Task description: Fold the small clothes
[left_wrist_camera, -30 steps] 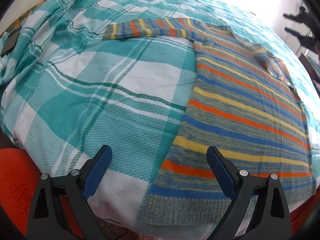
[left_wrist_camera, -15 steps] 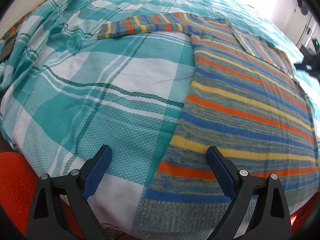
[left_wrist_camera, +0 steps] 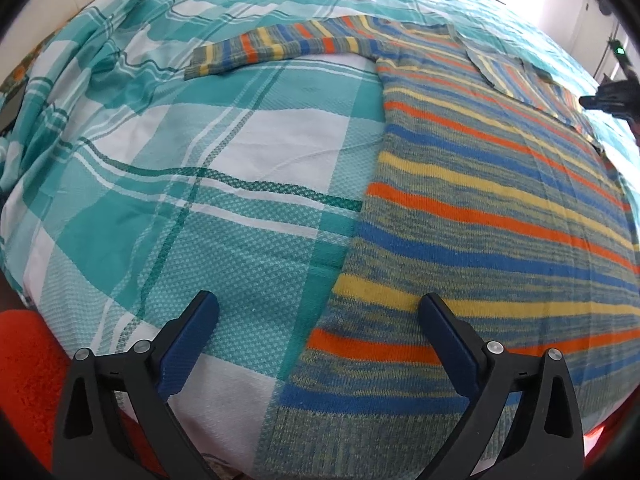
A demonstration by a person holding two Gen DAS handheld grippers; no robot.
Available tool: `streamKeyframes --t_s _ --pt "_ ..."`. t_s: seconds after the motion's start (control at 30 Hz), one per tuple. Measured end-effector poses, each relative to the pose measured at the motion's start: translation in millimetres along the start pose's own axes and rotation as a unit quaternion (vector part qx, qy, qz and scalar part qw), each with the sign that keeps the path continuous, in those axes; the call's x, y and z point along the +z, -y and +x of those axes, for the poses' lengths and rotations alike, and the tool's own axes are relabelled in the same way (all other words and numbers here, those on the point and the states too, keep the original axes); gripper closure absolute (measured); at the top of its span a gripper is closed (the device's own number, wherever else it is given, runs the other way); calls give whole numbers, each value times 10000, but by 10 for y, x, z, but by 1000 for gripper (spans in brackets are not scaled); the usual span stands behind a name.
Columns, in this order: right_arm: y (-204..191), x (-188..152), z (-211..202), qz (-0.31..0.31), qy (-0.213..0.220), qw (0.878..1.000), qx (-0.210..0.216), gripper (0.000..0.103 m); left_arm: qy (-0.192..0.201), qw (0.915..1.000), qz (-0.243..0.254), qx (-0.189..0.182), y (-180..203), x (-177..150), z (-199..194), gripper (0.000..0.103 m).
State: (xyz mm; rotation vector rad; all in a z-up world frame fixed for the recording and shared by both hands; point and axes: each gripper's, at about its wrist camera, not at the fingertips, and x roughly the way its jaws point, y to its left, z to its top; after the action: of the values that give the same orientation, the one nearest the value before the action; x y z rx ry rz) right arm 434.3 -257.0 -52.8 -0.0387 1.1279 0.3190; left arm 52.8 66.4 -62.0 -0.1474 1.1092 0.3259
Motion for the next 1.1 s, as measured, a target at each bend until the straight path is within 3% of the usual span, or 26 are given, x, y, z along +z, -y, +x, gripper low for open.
streamKeyframes --t_s 0.07,0.1,0.17,0.23,0.27,0.3,0.43,0.57,0.67,0.73,0.8,0.87,0.97,1.03,1.1 --pt "-127 -174 -59 -206 -158 9987 448 93 0 10000 2 14 11 -4 -1 2" --pt "-146 -321 -19 -324 -339 9981 397 92 -3 10000 14 17 15 -12 -2 1" --pt "-17 -580 146 -359 -748 9964 -182 94 0 10000 45 15 17 -38 -8 1" --pt "165 -711 63 44 -574 9978 -319 81 18 10000 83 6 14 -78 -12 1" --pt "239 -788 -72 284 -497 9960 -681 80 44 9999 97 7 14 -100 -16 1" --pt "241 -859 -197 353 -422 9959 -716 79 62 9999 99 18 23 -109 -20 1" --pt "-196 -1243 -758 -16 -86 9998 199 79 46 9999 83 50 37 -110 10 0" --pt "-851 -1876 -955 -616 -391 9924 993 68 -42 10000 59 -51 23 -90 21 0" --pt "-1072 -2464 -781 -755 -903 9902 757 66 -251 9994 42 -217 -27 -43 -40 1" --pt "-1130 -2775 -960 -714 -437 9948 586 62 -219 9980 -201 -551 -144 74 -192 2" --pt "-1123 -2858 -1045 -564 -377 9959 592 58 86 9944 -440 -958 -313 258 -347 2" --pt "-1087 -2854 -1072 -447 -381 9962 639 57 371 9886 -756 -1249 -573 668 -441 2" --pt "-1006 -2874 -1004 -406 -394 9959 699 55 463 9743 -1463 -1651 -955 1237 -329 1" --pt "-1003 -2871 -1008 -450 -379 9959 685 52 259 9548 -2068 -2118 -1236 1598 3 1" --pt "-1079 -2836 -975 -528 -345 9959 645 49 -101 9328 -2764 -2308 -1495 1828 527 2"
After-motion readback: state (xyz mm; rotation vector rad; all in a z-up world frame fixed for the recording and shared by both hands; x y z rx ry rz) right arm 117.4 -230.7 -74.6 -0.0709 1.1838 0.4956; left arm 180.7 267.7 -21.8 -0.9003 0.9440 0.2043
